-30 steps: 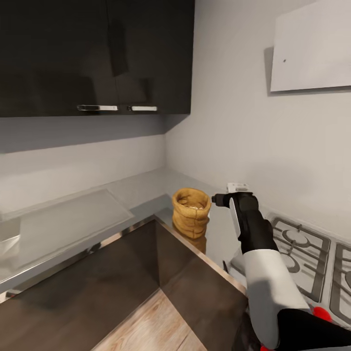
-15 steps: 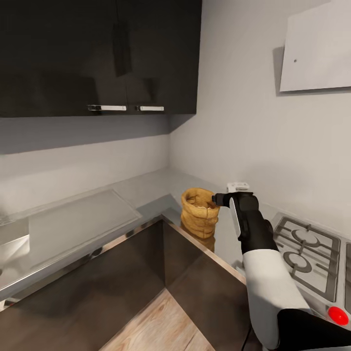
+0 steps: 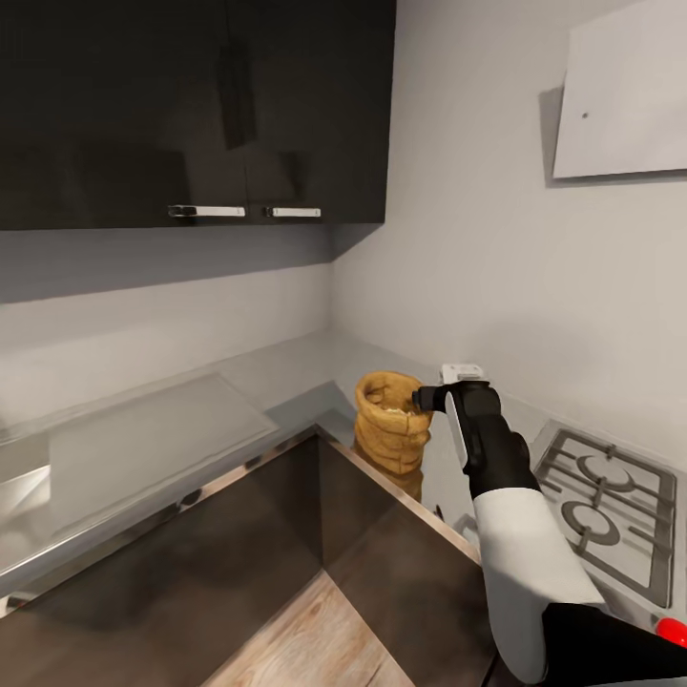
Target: In the kitchen, take the popcorn bag from the countertop, put it into the microwave, and heat it until the popcorn is cooked so the cooked popcorn ends up inside the bag.
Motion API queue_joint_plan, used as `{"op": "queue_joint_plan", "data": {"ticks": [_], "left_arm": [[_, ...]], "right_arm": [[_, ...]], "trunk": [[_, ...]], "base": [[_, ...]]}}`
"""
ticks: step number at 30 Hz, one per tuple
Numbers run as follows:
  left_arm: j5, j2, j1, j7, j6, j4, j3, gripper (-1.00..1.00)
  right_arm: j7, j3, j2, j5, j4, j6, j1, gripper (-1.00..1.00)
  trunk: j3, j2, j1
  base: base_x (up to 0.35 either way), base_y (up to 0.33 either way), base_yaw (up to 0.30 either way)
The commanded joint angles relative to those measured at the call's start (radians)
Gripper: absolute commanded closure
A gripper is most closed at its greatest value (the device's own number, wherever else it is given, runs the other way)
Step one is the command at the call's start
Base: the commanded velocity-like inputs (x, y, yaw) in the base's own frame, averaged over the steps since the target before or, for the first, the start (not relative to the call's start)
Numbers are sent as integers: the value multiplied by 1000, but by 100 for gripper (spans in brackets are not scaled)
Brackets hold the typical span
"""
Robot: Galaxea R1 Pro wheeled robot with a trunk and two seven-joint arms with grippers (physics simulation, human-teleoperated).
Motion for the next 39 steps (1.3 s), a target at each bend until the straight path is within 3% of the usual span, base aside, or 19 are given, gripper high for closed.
{"op": "queue_joint_plan", "data": {"ticks": [1, 25, 30, 39], "left_arm": [[5, 0, 0, 1, -1, -1, 2, -100], [6, 0, 0, 1, -1, -1, 2, -100], [6, 0, 0, 1, -1, -1, 2, -100], [6, 0, 0, 1, -1, -1, 1, -100]], "right_arm": [[0, -2, 1, 2, -1, 3, -1, -100], [-3, -6, 1, -8, 19, -1, -1, -100], [-3, -8, 1, -8, 96, -3, -1, -100], [-3, -10, 1, -9, 107, -6, -1, -100]], "trunk": [[-1, -1, 0], [-1, -1, 0], [-1, -1, 0], [-1, -1, 0]], "base": [[30, 0, 0], [2, 0, 0], [0, 0, 0], [0, 0, 0]]}}
